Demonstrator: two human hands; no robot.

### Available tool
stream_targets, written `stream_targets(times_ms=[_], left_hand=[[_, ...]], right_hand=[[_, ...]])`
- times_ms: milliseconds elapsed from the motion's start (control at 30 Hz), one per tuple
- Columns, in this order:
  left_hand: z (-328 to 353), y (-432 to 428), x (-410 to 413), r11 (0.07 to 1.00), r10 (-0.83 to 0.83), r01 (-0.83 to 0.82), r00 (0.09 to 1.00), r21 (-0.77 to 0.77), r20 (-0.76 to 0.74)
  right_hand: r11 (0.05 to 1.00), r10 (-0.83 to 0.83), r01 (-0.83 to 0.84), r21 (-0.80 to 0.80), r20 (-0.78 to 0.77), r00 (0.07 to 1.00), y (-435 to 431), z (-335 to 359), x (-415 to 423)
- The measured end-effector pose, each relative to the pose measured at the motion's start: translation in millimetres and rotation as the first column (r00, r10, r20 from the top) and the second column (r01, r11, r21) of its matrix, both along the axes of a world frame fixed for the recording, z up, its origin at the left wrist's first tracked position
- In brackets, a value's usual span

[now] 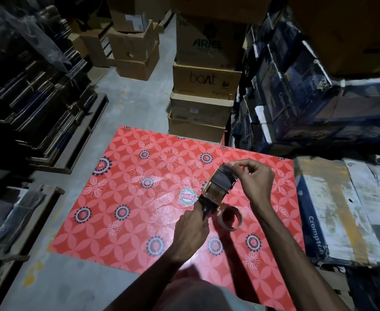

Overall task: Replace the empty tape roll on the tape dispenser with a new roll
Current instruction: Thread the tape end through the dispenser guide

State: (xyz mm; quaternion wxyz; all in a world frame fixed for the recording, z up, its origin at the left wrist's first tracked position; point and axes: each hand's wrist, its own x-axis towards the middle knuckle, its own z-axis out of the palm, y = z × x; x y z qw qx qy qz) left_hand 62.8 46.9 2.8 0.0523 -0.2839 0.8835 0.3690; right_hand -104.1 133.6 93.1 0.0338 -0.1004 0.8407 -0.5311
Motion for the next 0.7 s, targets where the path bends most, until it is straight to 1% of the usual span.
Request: stream_targets(times_ms=[67, 133, 200, 300, 367, 433, 500, 567, 700], left_hand=[[-1, 1, -1, 1.0, -0.014, 0.015, 1.0, -0.01, 0.019], [-2, 1, -2, 1.0, -0.023, 0.023, 1.0, -0.01, 0.014], [-4, 0, -2, 1.0, -0.02, 0.02, 1.0, -0.004, 0.02], [-4, -1, -2, 1.0, -0.01, 0.01, 1.0, -0.002, 0.004], [-5, -2, -1, 0.999, -0.011, 0.011, 1.0, -0.031, -0.008], [-6, -1, 2, 0.999, -0.015, 0.014, 1.0, -0.05, -0.022], [-7, 0, 6, 0.999, -0.022, 0.021, 0.999, -0.045, -0.032], [-7, 2, 9, 0.999, -0.033, 0.032, 0.999, -0.025, -0.034], [-10, 3, 12, 0.999, -0.044, 0.044, 0.999, -0.008, -0.031]], right_hand=[[0.998, -0.014, 0.02, -0.06, 0.097, 0.995, 1, -5, -3], [0.996, 0.009, 0.002, -0.089, 0.128, 0.992, 2, -5, 1], [0.996, 0.049, -0.04, -0.085, 0.104, 0.993, 4, -1, 6], [0.991, 0.108, -0.107, -0.083, 0.014, 0.994, 6, 3, 13], [0.991, 0.079, -0.076, -0.113, 0.024, 0.997, 6, 1, 9], [0.991, 0.048, -0.037, -0.129, 0.085, 0.995, 8, 2, -1], [0.991, 0.046, -0.019, -0.135, 0.199, 0.979, 10, -2, -11], [0.988, 0.038, 0.009, -0.152, 0.307, 0.951, 13, -10, -15], [0.98, 0.027, 0.067, -0.185, 0.465, 0.885, 13, -20, -7]])
